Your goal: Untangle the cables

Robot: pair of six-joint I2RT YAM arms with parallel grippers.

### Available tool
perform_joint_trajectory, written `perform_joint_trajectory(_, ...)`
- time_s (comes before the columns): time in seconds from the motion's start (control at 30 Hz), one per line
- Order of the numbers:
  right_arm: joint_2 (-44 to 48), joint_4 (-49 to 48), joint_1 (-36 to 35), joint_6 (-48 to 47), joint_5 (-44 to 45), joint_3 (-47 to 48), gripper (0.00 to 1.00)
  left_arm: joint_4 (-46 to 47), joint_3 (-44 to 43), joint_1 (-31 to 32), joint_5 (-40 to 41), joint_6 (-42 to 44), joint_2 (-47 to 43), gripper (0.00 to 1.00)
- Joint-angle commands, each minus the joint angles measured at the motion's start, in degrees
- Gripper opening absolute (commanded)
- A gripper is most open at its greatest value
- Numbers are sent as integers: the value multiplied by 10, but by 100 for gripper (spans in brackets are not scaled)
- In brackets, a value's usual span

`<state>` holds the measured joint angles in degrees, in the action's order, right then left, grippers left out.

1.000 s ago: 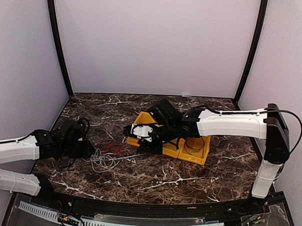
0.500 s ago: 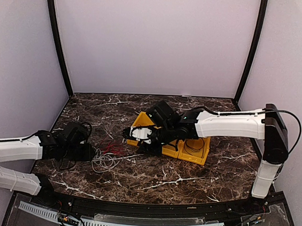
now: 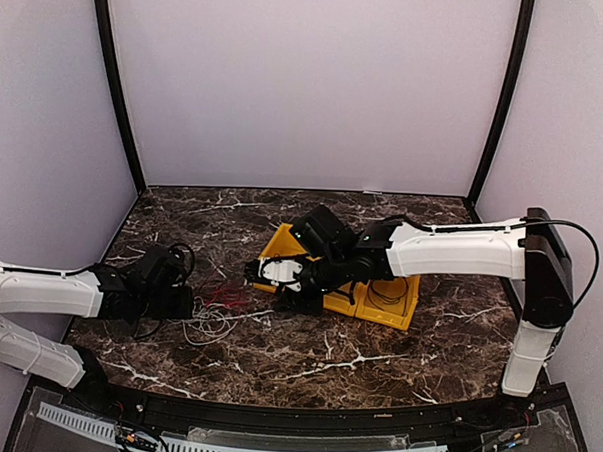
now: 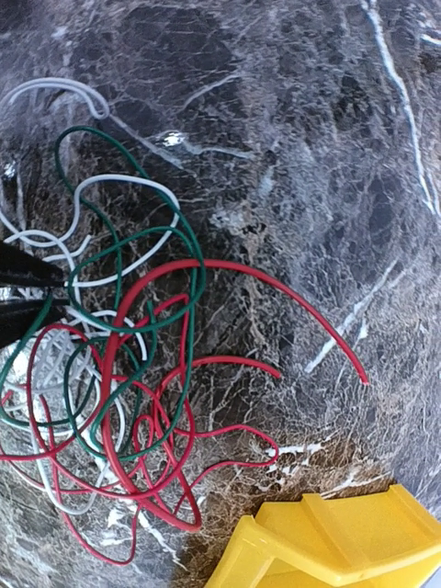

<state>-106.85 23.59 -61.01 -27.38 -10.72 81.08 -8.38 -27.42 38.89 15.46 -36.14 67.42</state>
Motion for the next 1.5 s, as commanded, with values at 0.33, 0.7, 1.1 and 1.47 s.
perform_joint_trajectory(0.33, -22, -1, -12, 4, -15, 22, 32, 2, 19, 3, 27, 32, -192, 0)
perform_joint_trajectory(0.7, -4, -44, -19, 25, -54, 42, 39, -17, -34, 4, -24, 42, -262, 0)
perform_joint_trajectory(1.1, -174, -129, -15, 111, -176, 280, 56, -28, -65, 5, -72, 13, -270, 0)
perform_joint_trajectory(1.47, -319, -163, -17, 224, -278, 398, 56, -86, -120, 7, -51, -14, -328, 0)
